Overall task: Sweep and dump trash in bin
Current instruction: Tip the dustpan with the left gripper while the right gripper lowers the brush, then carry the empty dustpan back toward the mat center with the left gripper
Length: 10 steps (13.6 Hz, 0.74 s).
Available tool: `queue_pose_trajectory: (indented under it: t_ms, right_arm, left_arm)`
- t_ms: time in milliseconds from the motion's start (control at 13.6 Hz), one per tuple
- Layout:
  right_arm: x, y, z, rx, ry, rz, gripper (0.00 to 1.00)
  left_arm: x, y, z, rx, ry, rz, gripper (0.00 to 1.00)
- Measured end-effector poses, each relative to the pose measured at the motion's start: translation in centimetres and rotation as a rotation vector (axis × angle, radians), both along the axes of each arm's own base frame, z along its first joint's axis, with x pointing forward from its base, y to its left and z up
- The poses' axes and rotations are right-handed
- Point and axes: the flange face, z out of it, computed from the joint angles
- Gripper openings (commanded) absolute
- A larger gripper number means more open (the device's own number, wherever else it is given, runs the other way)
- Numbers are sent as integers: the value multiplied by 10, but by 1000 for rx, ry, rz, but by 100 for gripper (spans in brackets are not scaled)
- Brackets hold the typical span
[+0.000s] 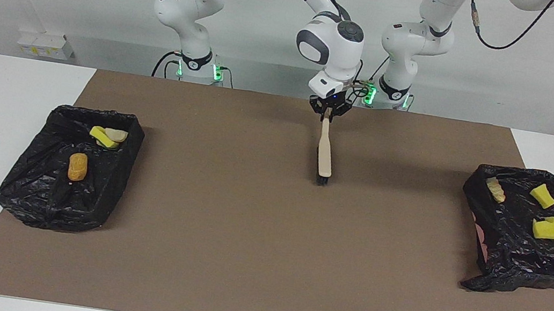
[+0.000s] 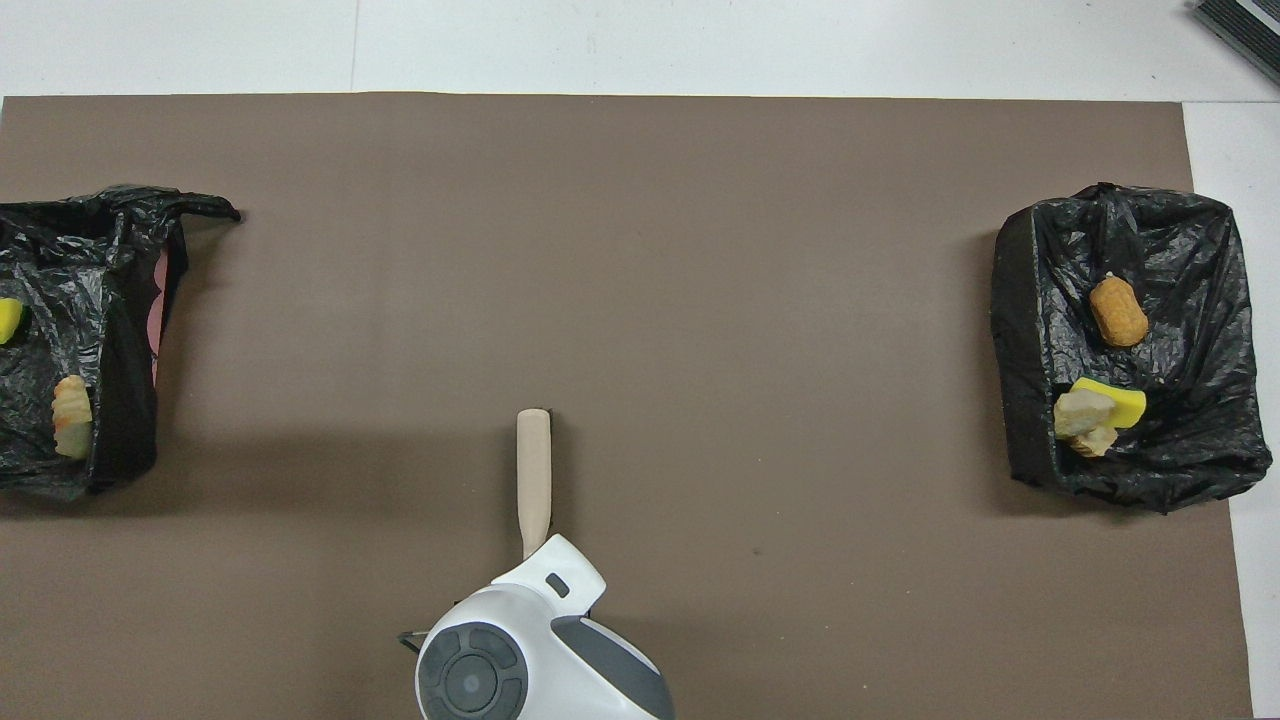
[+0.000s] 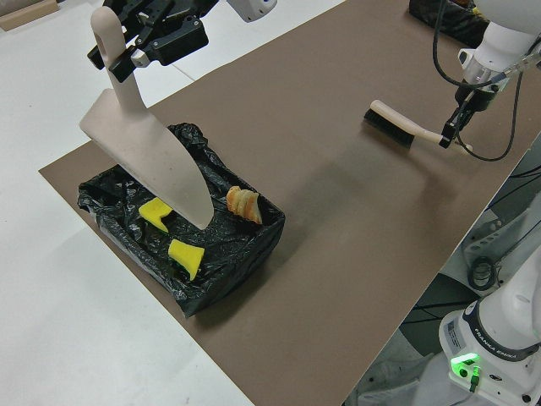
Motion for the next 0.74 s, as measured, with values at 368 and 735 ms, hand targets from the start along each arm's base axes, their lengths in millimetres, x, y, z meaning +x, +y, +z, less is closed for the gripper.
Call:
queue_pose_trajectory:
  t_ms: [368,735]
  right_arm:
    - [-37,3,-2,-3,32,26,0]
    - [-69,-4,-2,-14,51,36,6]
  left_arm:
    - [-8,-10,4,-201,-3,-15,0]
    - [-12,-23,-17,-556,-53,5,0]
